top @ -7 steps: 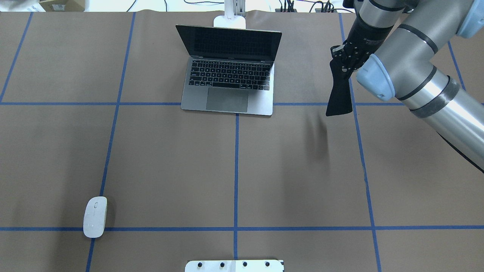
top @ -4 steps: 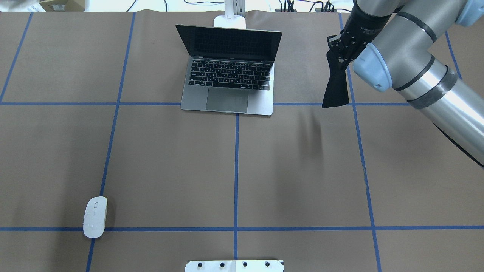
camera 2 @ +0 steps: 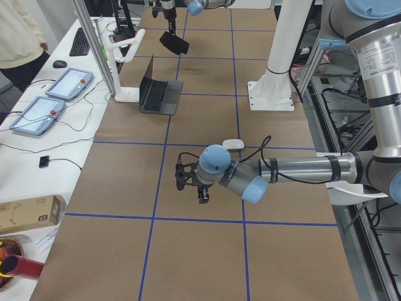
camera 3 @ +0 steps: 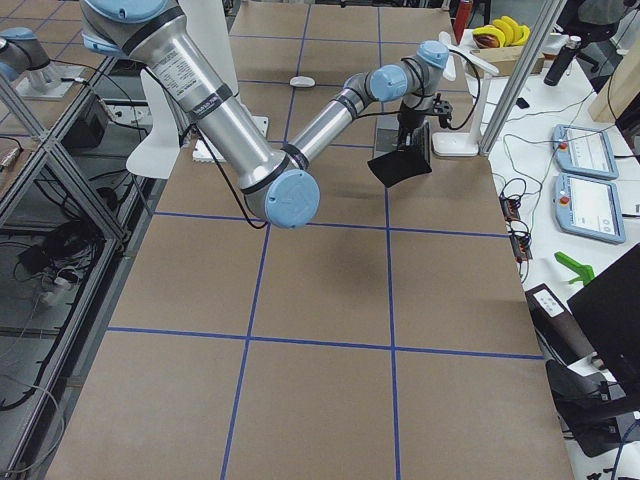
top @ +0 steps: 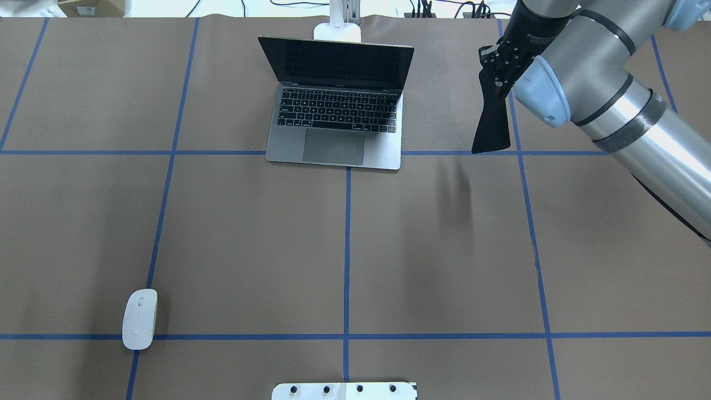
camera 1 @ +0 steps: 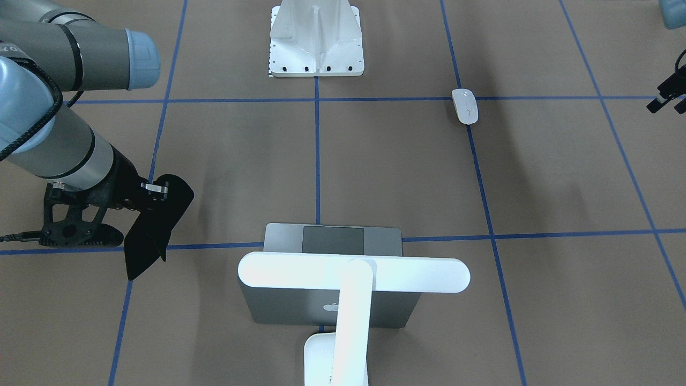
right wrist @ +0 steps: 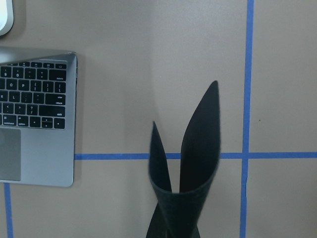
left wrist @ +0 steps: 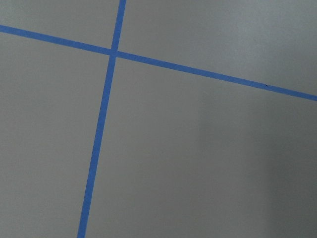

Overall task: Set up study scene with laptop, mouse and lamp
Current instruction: 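Open the right gripper to drop the mouse pad flat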

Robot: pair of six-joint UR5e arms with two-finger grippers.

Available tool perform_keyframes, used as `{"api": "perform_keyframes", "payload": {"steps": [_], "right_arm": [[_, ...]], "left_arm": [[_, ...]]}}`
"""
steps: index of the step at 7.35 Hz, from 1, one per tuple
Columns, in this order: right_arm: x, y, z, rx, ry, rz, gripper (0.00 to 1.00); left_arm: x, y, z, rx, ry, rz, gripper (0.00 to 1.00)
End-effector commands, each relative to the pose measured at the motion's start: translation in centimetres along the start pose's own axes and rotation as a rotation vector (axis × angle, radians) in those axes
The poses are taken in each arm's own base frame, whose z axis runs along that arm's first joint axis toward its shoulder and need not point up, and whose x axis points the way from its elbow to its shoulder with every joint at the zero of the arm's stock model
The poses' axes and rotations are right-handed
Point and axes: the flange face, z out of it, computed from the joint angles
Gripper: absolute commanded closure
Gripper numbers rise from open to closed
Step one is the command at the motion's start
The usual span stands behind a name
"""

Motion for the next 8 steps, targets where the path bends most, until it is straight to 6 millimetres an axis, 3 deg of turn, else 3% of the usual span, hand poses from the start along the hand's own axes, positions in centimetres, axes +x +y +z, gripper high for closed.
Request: {"api": "perform_keyframes", "payload": {"steps": [1, 5, 6, 7, 8], "right_arm": [[-0.2, -0.1, 0.1, 0.002, 0.004, 0.023, 0.00], [0.0, -0.3, 0.3, 0.002, 0.012, 0.025, 0.00], [1.0, -0.3, 0.9, 0.001, 0.025, 0.021, 0.00], [3.6, 0.3, 2.0, 0.020, 0.043, -0.014, 0.00], [8.2, 1.8, 4.4, 0.036, 0.075, -0.073, 0.00]], "left_arm": [[0.1, 0.0, 0.0, 0.001, 0.001, 0.002, 0.07], [0.0, 0.1, 0.0, -0.007, 0.002, -0.005, 0.07], [0.2, -0.2, 0.1, -0.018, -0.008, -0.022, 0.06], [0.2, -0.4, 0.5, -0.029, -0.023, -0.045, 0.04], [1.4, -1.9, 0.5, -0.029, -0.032, -0.055, 0.04]]}}
